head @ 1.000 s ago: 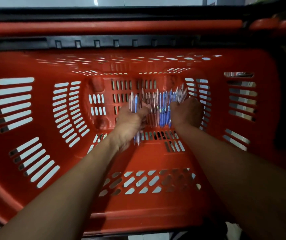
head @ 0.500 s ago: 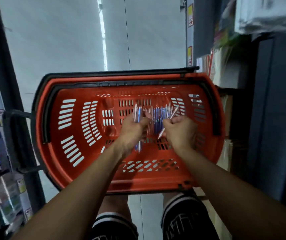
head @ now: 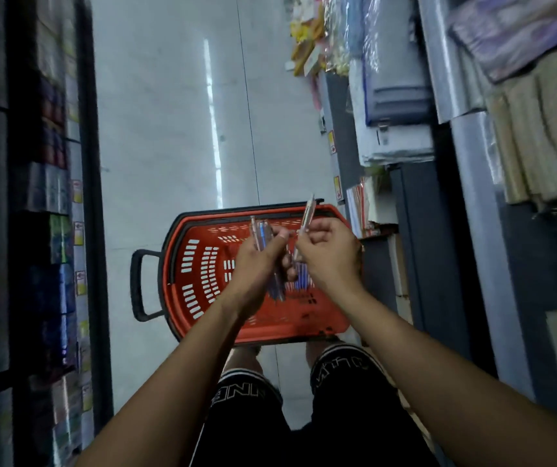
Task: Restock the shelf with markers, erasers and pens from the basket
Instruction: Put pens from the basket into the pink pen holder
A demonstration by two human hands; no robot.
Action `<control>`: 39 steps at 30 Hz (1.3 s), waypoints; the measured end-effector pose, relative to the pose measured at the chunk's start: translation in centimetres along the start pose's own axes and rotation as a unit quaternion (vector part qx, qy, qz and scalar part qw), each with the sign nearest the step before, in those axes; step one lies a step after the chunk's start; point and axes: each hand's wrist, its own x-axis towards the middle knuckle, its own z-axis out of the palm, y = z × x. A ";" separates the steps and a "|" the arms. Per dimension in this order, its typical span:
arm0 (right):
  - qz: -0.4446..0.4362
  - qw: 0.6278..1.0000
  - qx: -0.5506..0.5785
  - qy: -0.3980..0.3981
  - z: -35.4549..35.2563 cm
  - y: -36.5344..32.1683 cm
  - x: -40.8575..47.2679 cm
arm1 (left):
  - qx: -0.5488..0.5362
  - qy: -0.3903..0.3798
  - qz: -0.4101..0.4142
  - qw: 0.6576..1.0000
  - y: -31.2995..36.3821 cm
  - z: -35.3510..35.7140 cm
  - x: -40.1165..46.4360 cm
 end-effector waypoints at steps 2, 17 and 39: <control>-0.013 1.000 0.020 -0.006 -1.5 -1.5 -1.8 | -0.006 -0.002 0.012 1.000 1.5 0.5 -2.3; -0.111 0.986 0.090 0.091 -6.1 -7.1 -14.3 | 0.193 -0.070 0.151 0.967 8.5 3.0 -15.1; 0.012 0.864 0.188 0.468 -12.5 5.9 -44.7 | 0.389 -0.465 0.077 0.791 -5.5 11.4 -31.9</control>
